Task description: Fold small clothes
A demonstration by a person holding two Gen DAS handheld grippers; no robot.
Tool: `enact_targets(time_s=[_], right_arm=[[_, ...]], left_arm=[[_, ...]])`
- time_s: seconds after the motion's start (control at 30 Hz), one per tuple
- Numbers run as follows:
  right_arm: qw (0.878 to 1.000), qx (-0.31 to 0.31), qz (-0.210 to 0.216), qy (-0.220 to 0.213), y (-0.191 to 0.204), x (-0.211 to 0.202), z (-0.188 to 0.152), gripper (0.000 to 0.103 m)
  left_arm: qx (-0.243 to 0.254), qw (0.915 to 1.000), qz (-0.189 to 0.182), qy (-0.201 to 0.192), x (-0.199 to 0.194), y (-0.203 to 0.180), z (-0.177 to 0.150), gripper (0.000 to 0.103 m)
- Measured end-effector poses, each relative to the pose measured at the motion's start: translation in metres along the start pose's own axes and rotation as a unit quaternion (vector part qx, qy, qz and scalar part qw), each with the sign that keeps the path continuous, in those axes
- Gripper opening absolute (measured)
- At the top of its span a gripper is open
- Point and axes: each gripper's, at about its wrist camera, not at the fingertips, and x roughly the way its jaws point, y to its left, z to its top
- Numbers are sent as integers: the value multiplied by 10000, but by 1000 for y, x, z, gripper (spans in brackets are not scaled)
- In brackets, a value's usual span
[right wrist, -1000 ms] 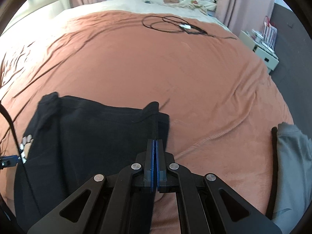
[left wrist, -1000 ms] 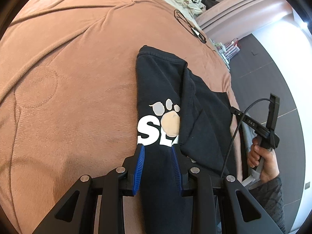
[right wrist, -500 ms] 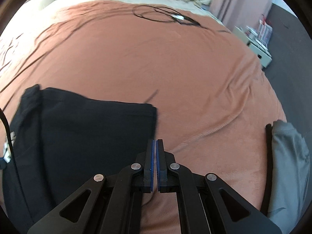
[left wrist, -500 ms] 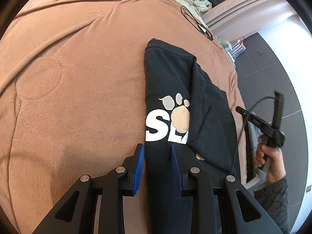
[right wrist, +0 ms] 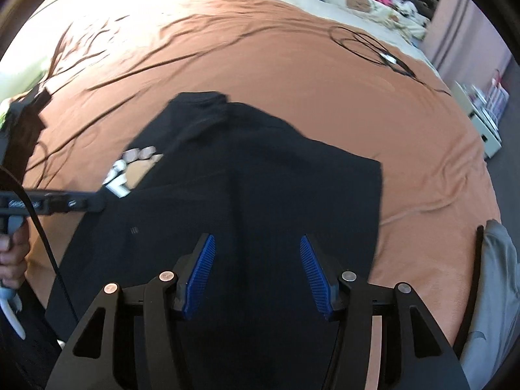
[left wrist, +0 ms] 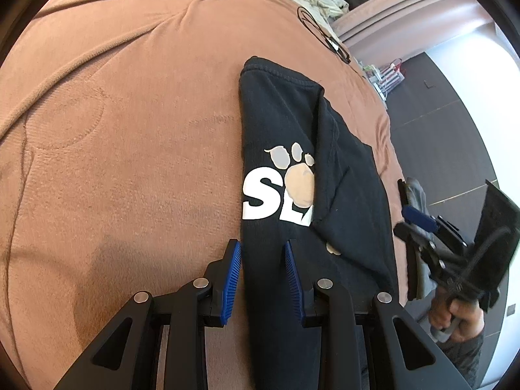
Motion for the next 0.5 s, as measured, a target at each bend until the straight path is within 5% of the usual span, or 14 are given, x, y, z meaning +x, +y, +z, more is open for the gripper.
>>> enact_targets(time_s=[0.5], right_arm=[[9936,-1079,310,100,62,13,-10,42]], left_arm=[[-76,9999,-53,-56,1,8,-2,27]])
